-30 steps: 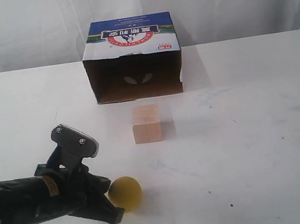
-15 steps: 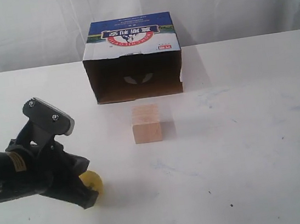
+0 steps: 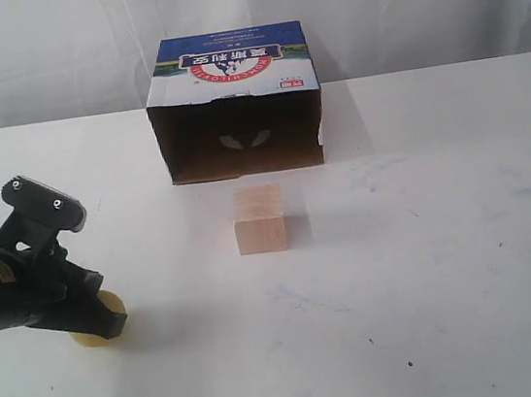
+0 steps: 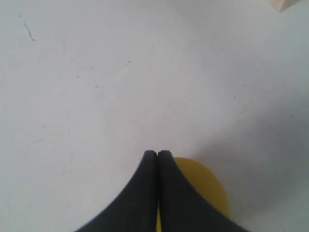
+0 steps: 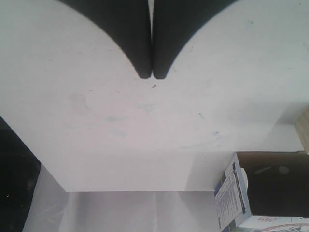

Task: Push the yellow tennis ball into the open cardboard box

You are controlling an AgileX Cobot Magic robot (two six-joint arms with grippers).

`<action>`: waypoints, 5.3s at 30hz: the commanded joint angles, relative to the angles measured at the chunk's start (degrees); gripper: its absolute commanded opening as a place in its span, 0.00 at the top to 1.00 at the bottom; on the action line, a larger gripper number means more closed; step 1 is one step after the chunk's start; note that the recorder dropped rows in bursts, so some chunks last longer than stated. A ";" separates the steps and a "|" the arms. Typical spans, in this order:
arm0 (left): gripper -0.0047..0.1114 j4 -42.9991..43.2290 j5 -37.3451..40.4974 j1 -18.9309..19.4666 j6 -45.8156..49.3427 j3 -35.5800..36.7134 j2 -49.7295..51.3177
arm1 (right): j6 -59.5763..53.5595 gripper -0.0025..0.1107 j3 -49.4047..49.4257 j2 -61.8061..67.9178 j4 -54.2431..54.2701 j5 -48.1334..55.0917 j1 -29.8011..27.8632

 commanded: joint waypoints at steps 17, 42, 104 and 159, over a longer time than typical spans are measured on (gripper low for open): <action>0.96 3.13 1.25 -1.25 -7.37 0.39 1.45 | 0.34 0.98 0.07 -0.26 -0.18 -0.41 0.14; 0.96 10.31 15.88 -3.12 -9.66 -7.91 -5.61 | 0.34 0.98 0.07 -0.26 -0.18 -0.51 0.14; 0.96 16.15 8.50 -0.56 -8.26 -11.36 1.21 | 1.37 0.98 0.07 -0.26 -0.18 -0.49 0.14; 0.96 20.45 -4.82 -1.77 -14.29 -20.83 14.66 | 1.37 0.98 0.07 -0.26 -0.18 -0.49 0.14</action>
